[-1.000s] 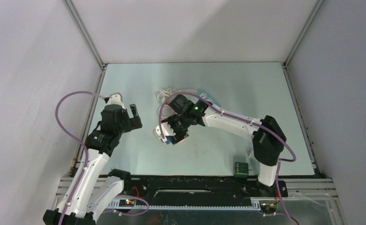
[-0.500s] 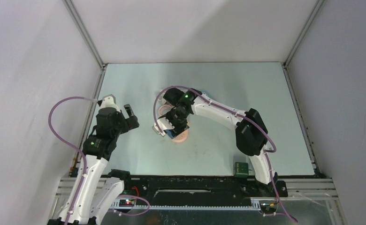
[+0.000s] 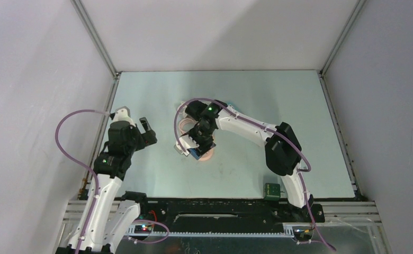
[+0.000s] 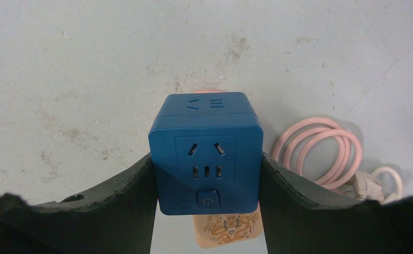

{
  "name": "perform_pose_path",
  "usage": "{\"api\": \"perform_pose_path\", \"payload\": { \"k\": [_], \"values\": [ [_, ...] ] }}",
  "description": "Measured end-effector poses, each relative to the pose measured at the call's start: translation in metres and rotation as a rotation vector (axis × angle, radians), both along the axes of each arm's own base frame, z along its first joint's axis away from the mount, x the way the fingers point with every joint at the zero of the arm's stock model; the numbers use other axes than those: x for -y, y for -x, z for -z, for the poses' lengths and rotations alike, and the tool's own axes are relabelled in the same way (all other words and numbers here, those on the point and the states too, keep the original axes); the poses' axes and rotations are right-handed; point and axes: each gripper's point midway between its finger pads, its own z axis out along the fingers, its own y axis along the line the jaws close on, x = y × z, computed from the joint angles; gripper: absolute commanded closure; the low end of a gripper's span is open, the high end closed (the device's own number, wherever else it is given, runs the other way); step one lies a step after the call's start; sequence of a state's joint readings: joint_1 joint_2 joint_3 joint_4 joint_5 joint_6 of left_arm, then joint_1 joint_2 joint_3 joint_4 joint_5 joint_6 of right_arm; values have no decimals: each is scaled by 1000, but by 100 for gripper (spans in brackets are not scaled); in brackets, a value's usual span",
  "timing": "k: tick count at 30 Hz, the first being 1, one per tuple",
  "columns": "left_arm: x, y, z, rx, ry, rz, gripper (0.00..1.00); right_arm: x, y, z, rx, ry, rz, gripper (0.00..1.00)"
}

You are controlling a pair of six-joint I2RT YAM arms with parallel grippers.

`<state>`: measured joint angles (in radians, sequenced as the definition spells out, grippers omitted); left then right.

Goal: Insert the plug

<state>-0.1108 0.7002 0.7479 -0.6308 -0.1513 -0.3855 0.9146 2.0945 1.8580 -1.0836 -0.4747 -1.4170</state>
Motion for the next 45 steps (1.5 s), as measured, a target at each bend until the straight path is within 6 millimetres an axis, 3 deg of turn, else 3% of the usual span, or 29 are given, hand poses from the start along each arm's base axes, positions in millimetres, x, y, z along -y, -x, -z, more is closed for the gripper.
{"api": "perform_pose_path", "payload": {
  "k": [15, 45],
  "values": [
    [1, -1, -2, 12, 5, 3, 0, -2, -4, 15, 7, 35, -15, 100],
    [2, 7, -11, 75, 19, 14, 0, -11, -6, 25, -37, 108, 26, 100]
  ]
}}
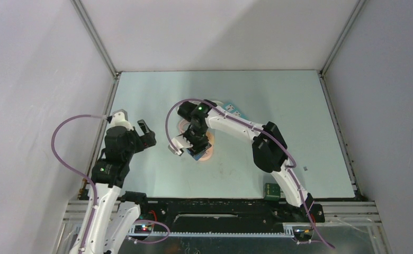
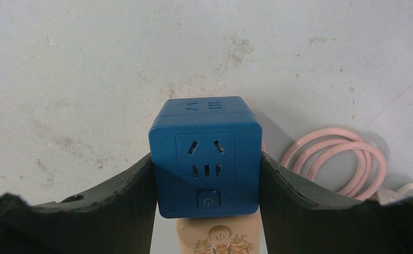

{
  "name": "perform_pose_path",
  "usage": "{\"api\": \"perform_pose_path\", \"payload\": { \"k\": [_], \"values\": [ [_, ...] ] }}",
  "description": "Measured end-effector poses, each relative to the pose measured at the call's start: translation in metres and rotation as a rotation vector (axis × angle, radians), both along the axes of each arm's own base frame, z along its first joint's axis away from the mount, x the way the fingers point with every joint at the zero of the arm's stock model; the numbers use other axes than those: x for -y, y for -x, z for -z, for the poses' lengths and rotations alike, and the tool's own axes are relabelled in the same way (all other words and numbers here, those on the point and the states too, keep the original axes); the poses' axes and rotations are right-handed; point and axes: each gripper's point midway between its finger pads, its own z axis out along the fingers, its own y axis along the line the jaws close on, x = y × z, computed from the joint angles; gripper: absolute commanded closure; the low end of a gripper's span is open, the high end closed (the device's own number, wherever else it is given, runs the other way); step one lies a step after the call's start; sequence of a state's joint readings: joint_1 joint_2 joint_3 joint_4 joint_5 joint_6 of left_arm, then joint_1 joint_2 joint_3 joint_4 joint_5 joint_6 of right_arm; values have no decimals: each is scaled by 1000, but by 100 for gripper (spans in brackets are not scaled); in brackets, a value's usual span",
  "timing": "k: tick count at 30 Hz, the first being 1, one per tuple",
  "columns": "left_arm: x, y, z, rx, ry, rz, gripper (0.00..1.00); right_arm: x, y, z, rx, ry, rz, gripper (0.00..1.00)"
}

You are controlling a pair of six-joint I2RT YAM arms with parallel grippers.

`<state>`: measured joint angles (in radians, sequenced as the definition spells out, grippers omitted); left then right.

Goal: Insert the plug

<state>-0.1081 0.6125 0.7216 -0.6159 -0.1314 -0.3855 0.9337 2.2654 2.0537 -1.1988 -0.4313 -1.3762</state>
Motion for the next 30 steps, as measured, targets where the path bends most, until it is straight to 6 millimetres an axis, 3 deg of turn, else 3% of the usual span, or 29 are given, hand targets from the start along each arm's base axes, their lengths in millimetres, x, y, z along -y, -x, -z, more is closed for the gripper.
{"api": "perform_pose_path", "payload": {
  "k": [30],
  "values": [
    [-4, 1, 0, 5, -9, -17, 0, 1, 1, 8, -89, -82, 81, 100]
  ]
}}
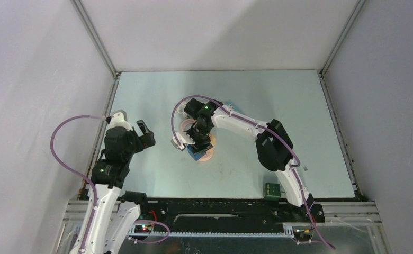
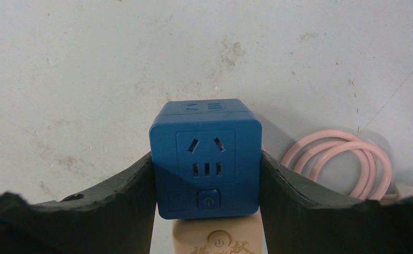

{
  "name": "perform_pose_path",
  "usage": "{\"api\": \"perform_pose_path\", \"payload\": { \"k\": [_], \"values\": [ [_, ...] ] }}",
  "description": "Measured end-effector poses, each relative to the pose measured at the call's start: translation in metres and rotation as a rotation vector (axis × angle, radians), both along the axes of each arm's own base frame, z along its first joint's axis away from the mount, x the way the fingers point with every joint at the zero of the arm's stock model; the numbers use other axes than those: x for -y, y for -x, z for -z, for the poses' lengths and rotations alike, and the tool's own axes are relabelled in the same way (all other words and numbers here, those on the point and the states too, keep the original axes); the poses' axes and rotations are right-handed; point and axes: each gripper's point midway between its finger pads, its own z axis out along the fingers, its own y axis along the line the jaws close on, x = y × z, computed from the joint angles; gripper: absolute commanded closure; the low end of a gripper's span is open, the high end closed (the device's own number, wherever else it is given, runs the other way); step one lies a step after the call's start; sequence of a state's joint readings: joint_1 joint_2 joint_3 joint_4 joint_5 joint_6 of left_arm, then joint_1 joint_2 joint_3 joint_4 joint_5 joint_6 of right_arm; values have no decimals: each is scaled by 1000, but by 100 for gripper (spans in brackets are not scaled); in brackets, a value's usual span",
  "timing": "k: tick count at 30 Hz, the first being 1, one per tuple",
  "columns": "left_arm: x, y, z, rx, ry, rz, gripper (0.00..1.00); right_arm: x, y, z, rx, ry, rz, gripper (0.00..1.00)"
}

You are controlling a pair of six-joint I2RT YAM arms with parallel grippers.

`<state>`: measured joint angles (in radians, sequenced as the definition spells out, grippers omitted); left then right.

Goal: Insert the plug

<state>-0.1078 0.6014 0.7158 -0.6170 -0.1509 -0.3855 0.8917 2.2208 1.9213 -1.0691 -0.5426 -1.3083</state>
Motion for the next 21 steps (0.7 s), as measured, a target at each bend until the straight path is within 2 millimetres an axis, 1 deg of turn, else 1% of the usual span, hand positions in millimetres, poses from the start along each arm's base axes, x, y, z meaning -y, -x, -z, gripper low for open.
{"api": "perform_pose_path", "payload": {
  "k": [11, 14, 15, 16, 17, 18, 19, 20, 21],
  "values": [
    [-1, 2, -5, 23, 1, -3, 0, 1, 0, 1, -5, -13, 16, 100],
    [-1, 2, -5, 23, 1, -3, 0, 0, 0, 0, -2, -13, 15, 92],
    [-1, 2, -5, 23, 0, -3, 0, 0, 0, 0, -1, -12, 16, 85],
    [-1, 2, -5, 23, 1, -3, 0, 0, 0, -1, 1, -13, 15, 67],
    [-1, 2, -5, 23, 1, -3, 0, 0, 0, -1, 4, -15, 17, 13],
    [-1, 2, -5, 23, 1, -3, 0, 0, 0, -2, 8, -20, 17, 2],
    [-1, 2, -5, 23, 1, -3, 0, 0, 1, -2, 12, -25, 19, 1],
    [-1, 2, -5, 23, 0, -3, 0, 0, 0, 3, 33, -29, 17, 0],
    [-1, 2, -5, 23, 0, -3, 0, 2, 2, 12, 33, -23, 16, 0]
  ]
}}
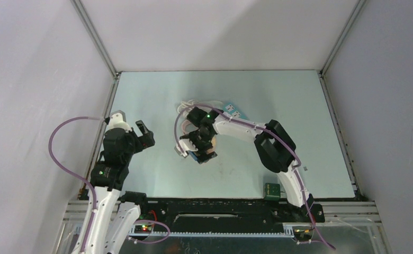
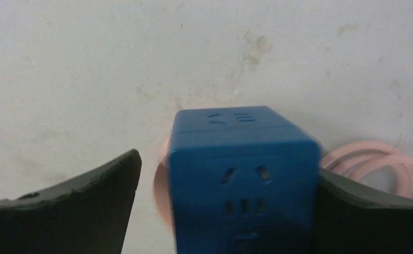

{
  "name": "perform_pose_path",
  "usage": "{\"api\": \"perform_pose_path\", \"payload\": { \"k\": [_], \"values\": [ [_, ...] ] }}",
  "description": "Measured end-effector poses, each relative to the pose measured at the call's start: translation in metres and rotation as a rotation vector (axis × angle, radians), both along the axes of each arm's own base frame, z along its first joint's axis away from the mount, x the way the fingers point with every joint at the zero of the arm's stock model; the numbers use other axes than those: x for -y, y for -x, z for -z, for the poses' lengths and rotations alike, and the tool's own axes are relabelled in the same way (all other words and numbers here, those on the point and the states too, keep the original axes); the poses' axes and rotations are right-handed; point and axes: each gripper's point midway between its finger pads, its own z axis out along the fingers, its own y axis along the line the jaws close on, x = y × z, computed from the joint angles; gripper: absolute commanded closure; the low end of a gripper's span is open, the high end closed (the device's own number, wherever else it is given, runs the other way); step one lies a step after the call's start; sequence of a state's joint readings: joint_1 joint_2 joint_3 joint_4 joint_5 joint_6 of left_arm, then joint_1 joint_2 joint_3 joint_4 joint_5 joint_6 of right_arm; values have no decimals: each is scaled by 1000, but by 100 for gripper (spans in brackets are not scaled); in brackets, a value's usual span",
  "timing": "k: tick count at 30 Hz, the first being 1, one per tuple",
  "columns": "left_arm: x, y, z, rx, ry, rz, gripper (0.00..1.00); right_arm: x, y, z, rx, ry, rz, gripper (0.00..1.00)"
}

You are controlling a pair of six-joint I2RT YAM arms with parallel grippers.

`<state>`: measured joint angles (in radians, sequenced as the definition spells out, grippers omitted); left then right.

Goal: Insert the plug

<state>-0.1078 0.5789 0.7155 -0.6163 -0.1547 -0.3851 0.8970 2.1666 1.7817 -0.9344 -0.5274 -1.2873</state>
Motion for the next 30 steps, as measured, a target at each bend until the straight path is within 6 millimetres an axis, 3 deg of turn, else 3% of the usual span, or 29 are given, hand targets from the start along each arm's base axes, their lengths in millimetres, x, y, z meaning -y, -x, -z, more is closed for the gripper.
{"api": "perform_pose_path", "payload": {
  "k": [2, 7, 14, 19, 22, 26, 30],
  "values": [
    [0, 0, 0, 0, 0, 0, 0, 2, 6, 17, -5, -4, -22, 0],
    [0, 0, 0, 0, 0, 0, 0, 1, 14, -2, 26, -80, -7, 0],
    [0, 0, -1, 5, 0, -1, 0, -6, 15, -98, 171, -317, 34, 0],
    [0, 1, -1, 5, 0, 0, 0, 9, 18, -162, 266, -477, 162, 0],
    [0, 0, -1, 5, 1, 0, 0, 21, 9, -194, 305, -550, 318, 0],
    [0, 0, -1, 5, 0, 0, 0, 45, -12, -224, 319, -622, 571, 0],
    [0, 0, 0, 3, 1, 1, 0, 89, -39, -229, 350, -679, 859, 0]
  ]
}}
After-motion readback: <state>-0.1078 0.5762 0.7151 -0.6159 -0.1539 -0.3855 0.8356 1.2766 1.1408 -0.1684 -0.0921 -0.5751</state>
